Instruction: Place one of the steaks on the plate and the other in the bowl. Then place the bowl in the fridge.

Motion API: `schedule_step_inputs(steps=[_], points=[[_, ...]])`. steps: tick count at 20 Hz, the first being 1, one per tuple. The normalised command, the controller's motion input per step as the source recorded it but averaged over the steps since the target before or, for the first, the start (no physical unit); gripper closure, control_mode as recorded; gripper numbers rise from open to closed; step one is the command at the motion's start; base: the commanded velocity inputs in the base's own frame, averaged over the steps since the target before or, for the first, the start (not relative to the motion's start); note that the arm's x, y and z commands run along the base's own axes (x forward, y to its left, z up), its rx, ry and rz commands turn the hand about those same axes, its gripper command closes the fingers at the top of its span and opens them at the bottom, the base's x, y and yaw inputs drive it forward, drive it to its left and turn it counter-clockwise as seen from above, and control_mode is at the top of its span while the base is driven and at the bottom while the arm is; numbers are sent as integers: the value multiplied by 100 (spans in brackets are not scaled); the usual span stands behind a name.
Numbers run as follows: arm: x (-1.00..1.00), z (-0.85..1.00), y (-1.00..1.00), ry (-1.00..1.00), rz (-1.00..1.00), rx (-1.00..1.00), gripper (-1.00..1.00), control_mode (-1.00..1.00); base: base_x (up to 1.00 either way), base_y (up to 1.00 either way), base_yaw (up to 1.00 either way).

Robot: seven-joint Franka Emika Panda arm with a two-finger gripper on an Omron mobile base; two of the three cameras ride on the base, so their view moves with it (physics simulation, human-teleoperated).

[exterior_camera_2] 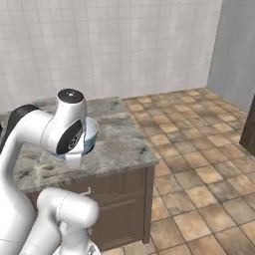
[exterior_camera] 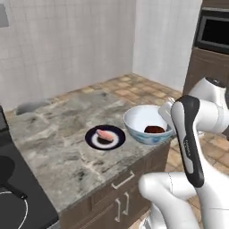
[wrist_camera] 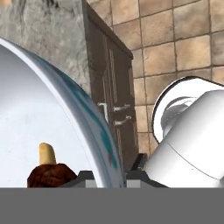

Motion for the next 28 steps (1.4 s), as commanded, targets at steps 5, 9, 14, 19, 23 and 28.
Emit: schedule_step_inputs(steps=[5, 9, 14, 19, 23, 28], points=[[0, 0, 0, 0, 0, 0, 100, 100, 3, -64, -84], [0, 0, 0, 0, 0, 0, 100, 100, 2, -65, -84], [0, 0, 0, 0, 0, 0, 100, 100, 10, -49, -85], [0, 0, 0, 0, 0, 0, 100, 100, 72, 4, -68], [0, 0, 0, 0, 0, 0, 100, 100, 100, 6, -20], [0, 0, 0, 0, 0, 0, 100, 100, 100, 0, 0]])
